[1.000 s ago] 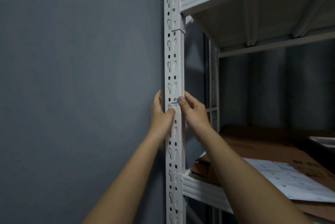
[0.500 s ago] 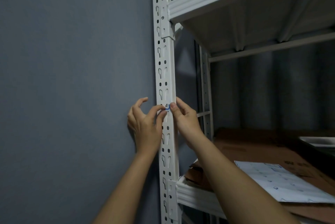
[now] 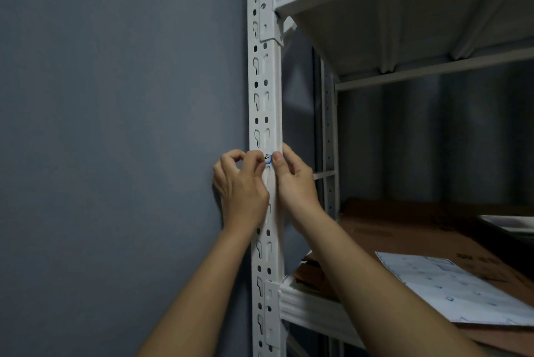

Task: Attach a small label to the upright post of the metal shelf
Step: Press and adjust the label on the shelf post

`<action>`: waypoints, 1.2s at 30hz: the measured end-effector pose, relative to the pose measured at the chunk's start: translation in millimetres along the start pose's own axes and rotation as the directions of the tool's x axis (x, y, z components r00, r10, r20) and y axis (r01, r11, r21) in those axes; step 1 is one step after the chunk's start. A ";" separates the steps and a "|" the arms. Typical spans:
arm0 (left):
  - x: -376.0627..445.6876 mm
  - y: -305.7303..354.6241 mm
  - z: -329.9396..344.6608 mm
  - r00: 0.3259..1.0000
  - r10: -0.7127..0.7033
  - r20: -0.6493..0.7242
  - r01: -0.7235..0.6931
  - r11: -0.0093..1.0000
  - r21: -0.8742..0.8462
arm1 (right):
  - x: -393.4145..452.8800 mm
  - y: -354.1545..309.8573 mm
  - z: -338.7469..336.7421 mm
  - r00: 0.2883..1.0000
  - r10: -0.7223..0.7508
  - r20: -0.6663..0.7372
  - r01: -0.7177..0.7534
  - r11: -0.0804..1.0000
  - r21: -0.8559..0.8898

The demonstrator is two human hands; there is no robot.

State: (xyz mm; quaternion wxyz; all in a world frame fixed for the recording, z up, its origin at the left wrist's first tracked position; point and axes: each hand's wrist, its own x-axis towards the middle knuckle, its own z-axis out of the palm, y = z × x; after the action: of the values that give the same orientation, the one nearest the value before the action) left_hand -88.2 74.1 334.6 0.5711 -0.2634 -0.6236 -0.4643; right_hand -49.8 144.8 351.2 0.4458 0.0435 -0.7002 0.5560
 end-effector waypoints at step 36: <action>-12.0 -3.9 -6.9 0.992 -0.103 -0.078 0.098 0.993 -0.062 | -4.1 3.3 0.6 1.000 -0.009 -0.002 0.008 0.998 -0.062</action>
State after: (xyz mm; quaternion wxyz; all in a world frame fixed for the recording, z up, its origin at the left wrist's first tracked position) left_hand -85.8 68.8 321.5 0.5638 -0.2292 -0.5987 -0.5207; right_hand -49.5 143.8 346.0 0.4502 0.0319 -0.7163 0.5322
